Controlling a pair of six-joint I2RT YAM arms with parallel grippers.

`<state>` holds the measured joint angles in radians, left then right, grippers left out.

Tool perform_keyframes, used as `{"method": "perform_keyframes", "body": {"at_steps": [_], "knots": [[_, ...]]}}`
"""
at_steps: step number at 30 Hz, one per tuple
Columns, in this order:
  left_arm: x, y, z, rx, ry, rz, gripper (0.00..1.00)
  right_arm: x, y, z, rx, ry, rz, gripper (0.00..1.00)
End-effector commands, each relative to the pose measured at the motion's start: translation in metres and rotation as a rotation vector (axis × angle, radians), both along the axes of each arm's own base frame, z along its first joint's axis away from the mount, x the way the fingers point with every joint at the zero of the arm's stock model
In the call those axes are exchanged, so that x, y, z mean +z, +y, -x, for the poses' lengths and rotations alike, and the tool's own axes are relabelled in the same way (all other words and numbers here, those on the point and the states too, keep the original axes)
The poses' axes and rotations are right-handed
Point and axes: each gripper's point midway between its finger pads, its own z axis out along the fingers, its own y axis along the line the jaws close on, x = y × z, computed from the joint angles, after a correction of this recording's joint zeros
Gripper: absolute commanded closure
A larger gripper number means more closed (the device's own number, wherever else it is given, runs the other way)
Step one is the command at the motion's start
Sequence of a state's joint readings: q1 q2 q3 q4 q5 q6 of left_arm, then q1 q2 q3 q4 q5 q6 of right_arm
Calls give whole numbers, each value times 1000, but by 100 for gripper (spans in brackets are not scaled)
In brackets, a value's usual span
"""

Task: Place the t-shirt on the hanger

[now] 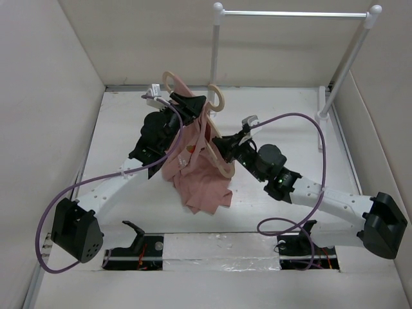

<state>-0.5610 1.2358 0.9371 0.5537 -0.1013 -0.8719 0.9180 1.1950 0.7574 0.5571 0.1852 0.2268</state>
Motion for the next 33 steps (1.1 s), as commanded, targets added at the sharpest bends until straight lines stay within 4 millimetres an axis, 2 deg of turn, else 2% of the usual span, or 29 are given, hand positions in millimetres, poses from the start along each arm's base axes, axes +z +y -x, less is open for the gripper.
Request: {"method": "perform_keyframes", "body": {"at_steps": [1, 5, 7, 9, 10, 11, 13, 14, 16, 19, 22, 23, 24, 25, 26, 27, 28, 29, 30, 31, 32, 33], "knots": [[37, -6, 6, -45, -93, 22, 54, 47, 8, 0, 17, -93, -58, 100], [25, -7, 10, -61, -87, -4, 55, 39, 18, -1, 47, -79, -2, 100], [13, -6, 14, -72, -74, -7, 59, 29, 23, -3, 57, -63, 20, 100], [10, -4, 15, -80, -80, 2, 65, 24, 27, -5, 60, -51, 27, 100], [2, -5, 18, -111, -69, -2, 69, 21, 28, -6, 60, -46, 31, 100], [1, -7, 21, -124, -71, 12, 82, 18, 30, -8, 59, -40, 40, 100], [-6, -1, 22, -131, -61, 20, 90, 17, 31, -8, 59, -37, 39, 100], [-7, -1, 24, -131, -63, 26, 98, 18, 31, -9, 57, -39, 37, 100], [-13, 3, 27, -119, -55, 26, 100, 17, 31, -9, 56, -34, 34, 100], [-12, 12, 28, -92, -69, 21, 100, 14, 29, -6, 58, -21, 32, 100], [-8, 16, 34, -89, -85, 30, 100, 16, 21, -2, 50, -12, 24, 75], [-7, 17, 35, -86, -90, 34, 100, 10, 17, -1, 44, -1, 35, 66], [-4, 19, 37, -82, -96, 42, 100, 9, 15, 2, 46, 5, 35, 49], [2, 22, 40, -74, -112, 51, 100, 15, 9, 5, 42, -4, 25, 43], [6, 23, 42, -74, -119, 58, 100, 7, 5, 9, 46, 7, 40, 38], [8, 24, 43, -76, -124, 62, 100, 8, 1, 12, 46, 5, 38, 32], [14, 24, 47, -87, -138, 69, 100, 13, -5, 17, 48, -5, 25, 31], [18, 23, 49, -99, -145, 78, 100, 10, -8, 20, 48, -1, 28, 30], [21, 26, 49, -95, -151, 84, 100, 0, -12, 22, 48, 13, 40, 33], [23, 25, 52, -108, -156, 87, 100, -4, -17, 21, 36, 17, 40, 44], [25, 24, 53, -117, -157, 94, 100, -9, -20, 22, 31, 25, 43, 62], [27, 23, 55, -125, -163, 97, 100, -24, -24, 20, 15, 54, 56, 95]]}}
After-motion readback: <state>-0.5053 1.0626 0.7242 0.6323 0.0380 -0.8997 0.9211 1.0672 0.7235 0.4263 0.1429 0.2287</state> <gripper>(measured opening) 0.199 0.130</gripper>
